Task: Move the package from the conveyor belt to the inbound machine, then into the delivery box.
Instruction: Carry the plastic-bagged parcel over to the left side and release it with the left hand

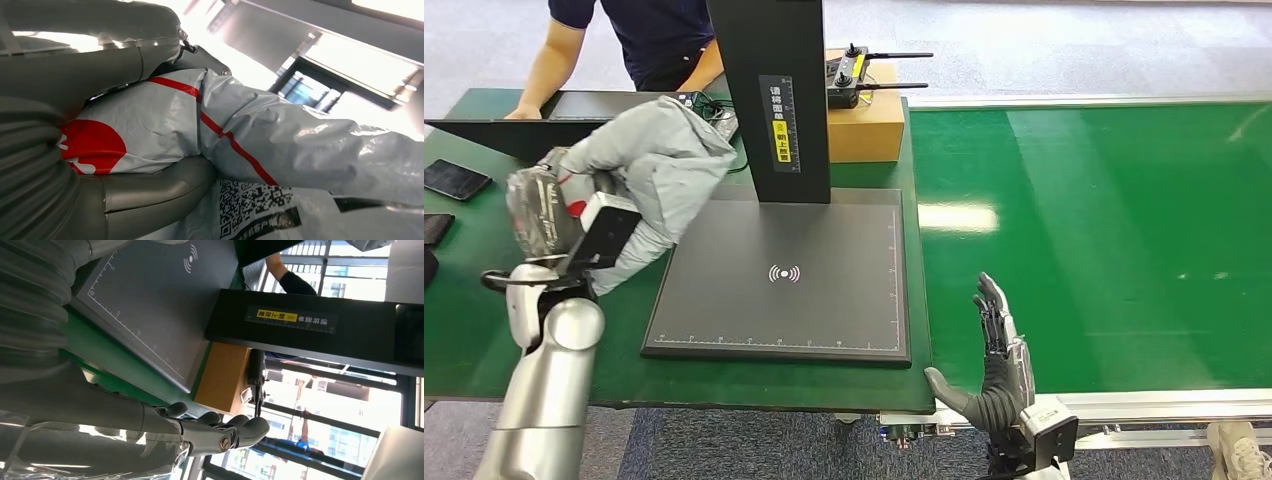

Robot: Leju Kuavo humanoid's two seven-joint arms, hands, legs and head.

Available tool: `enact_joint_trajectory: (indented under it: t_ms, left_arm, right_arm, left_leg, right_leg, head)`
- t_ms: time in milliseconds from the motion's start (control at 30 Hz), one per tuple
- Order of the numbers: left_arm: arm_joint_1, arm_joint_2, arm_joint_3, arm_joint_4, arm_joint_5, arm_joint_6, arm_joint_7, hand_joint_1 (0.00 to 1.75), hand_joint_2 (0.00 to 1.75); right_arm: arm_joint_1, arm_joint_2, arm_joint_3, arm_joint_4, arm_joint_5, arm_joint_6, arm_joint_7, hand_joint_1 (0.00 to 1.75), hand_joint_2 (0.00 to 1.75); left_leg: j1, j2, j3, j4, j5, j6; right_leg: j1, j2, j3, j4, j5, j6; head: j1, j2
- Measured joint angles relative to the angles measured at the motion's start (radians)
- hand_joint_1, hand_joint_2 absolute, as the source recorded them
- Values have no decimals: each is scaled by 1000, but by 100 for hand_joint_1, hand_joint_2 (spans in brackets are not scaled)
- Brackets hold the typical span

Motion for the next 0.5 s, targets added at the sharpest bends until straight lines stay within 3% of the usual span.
enact_joint_trajectory:
  t_ms: [233,433,467,500]
  left_arm:
    - [-224,114,180,330,-186,140,166,175,175]
    - [-373,198,261,538,-347,163,355,174,175]
    - [-393,209,268,561,-370,163,387,145,175]
    - [-409,220,275,582,-396,163,423,102,175]
  right_arm:
    - [-42,7,3,30,-9,-3,0,0,175]
    - [-69,14,7,57,-15,-11,0,0,175]
    - [-70,15,8,60,-15,-13,0,0,175]
    - [-70,15,9,62,-15,-14,0,0,175]
  left_leg:
    - [1,1,0,0,1,-1]
    - [2,0,-2,0,1,-1]
    - [2,0,-2,0,1,-1]
    - [2,0,-3,0,1,-1]
  right_leg:
    - [1,1,-1,1,1,-1]
    - [1,0,-2,1,1,-2]
    - [1,0,-2,1,1,-2]
    - [1,0,-2,1,1,-2]
  head:
    - [0,0]
    - [0,0]
    - [0,0]
    - [0,0]
